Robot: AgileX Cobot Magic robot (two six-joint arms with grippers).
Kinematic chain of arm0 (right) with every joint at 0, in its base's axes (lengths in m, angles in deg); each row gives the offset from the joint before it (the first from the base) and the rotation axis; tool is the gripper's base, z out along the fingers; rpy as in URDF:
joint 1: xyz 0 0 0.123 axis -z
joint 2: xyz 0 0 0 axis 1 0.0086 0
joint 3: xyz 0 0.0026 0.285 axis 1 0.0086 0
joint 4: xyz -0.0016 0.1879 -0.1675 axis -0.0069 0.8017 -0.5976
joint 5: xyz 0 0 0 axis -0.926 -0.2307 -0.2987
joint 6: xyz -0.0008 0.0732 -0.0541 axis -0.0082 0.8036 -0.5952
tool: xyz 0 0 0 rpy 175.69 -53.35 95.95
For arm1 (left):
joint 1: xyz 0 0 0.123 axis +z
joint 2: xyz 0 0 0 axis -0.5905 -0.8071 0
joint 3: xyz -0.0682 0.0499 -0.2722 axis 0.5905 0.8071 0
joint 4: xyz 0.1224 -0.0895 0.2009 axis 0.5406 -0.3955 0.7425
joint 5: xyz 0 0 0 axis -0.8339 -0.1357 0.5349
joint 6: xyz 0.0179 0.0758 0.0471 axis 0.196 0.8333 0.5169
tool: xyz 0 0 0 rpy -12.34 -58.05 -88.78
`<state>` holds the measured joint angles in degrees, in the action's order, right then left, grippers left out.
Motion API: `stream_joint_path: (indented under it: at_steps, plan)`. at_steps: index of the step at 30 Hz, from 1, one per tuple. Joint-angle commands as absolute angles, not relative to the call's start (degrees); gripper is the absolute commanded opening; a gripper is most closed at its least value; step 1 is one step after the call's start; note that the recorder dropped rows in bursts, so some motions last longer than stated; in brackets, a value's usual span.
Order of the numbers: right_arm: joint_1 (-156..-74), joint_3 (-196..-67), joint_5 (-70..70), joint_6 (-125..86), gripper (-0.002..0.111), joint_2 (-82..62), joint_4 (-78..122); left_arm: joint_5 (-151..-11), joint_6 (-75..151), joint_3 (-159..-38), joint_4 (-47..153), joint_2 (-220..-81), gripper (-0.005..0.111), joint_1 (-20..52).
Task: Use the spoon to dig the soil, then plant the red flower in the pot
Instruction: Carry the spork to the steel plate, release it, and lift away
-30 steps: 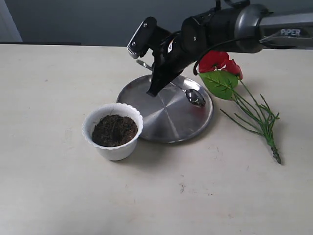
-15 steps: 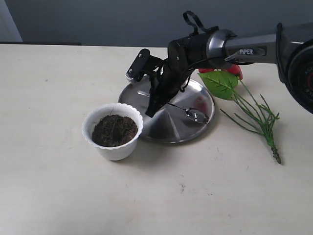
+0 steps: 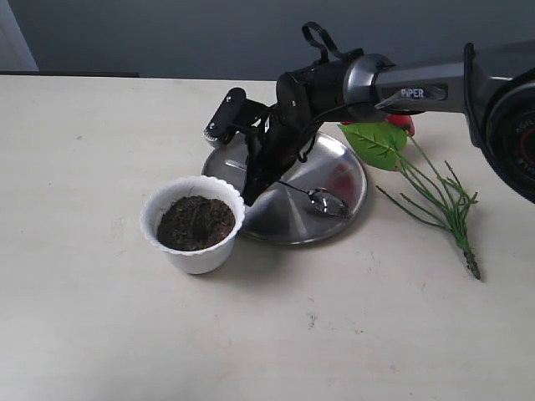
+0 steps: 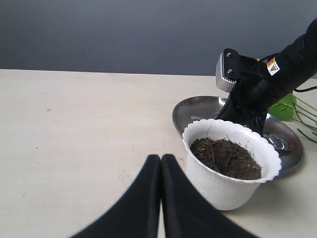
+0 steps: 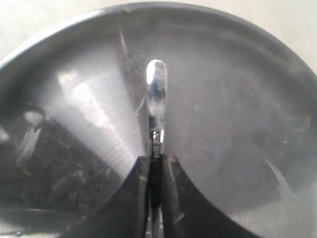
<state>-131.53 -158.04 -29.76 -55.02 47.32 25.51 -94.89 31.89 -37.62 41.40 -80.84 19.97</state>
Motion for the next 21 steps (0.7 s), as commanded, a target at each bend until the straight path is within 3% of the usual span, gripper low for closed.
stream_joint_path:
  at_steps: [1,4,9,11,21]
  plan:
    - [-131.62,-158.33,-29.75,-55.02,-0.001,47.19,25.17,-94.56,31.67,-37.60,41.50,-80.54,0.000,19.44]
    - [-131.62,-158.33,-29.85,-55.02,0.005,47.19,24.95,-94.56,31.67,-37.60,41.50,-80.54,0.000,19.44]
    - [-131.62,-158.33,-30.08,-55.02,0.037,47.11,24.95,-94.56,31.67,-37.60,41.50,-80.54,0.000,19.44]
    - [-131.62,-158.33,-30.37,-54.70,0.043,46.49,24.95,-94.56,31.67,-37.60,41.50,-80.54,0.000,19.44]
    - [-131.09,-158.33,-35.52,-49.36,0.043,37.91,24.71,-94.56,31.67,-37.60,41.50,-80.54,0.000,19.44]
